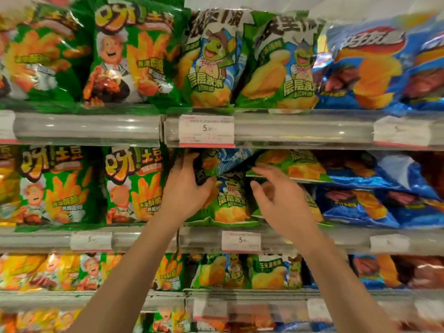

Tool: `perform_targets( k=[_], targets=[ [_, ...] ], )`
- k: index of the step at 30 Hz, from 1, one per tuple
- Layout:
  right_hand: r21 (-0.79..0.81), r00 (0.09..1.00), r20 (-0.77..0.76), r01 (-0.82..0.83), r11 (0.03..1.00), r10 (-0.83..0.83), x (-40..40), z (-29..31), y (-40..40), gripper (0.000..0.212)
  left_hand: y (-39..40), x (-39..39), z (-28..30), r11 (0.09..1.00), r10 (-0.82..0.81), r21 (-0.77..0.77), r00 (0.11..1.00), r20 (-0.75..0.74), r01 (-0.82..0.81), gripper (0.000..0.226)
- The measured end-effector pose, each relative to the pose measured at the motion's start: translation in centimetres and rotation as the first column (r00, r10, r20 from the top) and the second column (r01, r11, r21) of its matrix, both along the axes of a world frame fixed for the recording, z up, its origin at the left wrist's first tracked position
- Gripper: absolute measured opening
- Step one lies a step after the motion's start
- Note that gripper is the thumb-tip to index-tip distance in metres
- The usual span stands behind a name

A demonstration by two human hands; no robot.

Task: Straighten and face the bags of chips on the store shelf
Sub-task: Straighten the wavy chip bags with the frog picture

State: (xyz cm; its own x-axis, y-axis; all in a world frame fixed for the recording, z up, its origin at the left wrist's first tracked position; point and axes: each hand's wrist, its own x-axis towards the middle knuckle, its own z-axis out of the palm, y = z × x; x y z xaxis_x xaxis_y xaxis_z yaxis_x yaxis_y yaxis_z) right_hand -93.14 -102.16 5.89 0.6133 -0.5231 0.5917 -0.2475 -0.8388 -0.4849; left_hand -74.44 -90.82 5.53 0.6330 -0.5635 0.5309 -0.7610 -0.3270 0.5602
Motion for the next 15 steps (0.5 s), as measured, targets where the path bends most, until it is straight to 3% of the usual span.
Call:
perform_targets(
  k=[3,7,11,15],
  targets=[
    [-0.055,0.998,-0.041,0.053,0.997,-0.055,0.7,-0.1,-0.6,0.034,-2.0,0.9,-0.1,0.996,-0.060,0.071,0.997,0.039,0.058,0.080],
    [-0.100,0.992,0.013,0.125,0.987,-0.124,0.4,-0.2,-1.1,0.028,-3.3,1.5,-0.3,0.994,-0.076,0.085,0.996,0.053,0.072,0.074],
    [-0.075,0.989,0.045,0.144,0.987,-0.141,0.4,0.0,-1.0,0.026,-2.7,1.5,-0.2,0.997,-0.076,-0.011,0.986,0.148,0.078,0.055],
    [0.070,0.992,0.065,0.100,0.993,-0.105,0.4,0.0,-0.7,0.032,-1.5,0.6,-0.3,0.983,-0.069,-0.150,0.974,0.217,0.103,0.046]
  ],
)
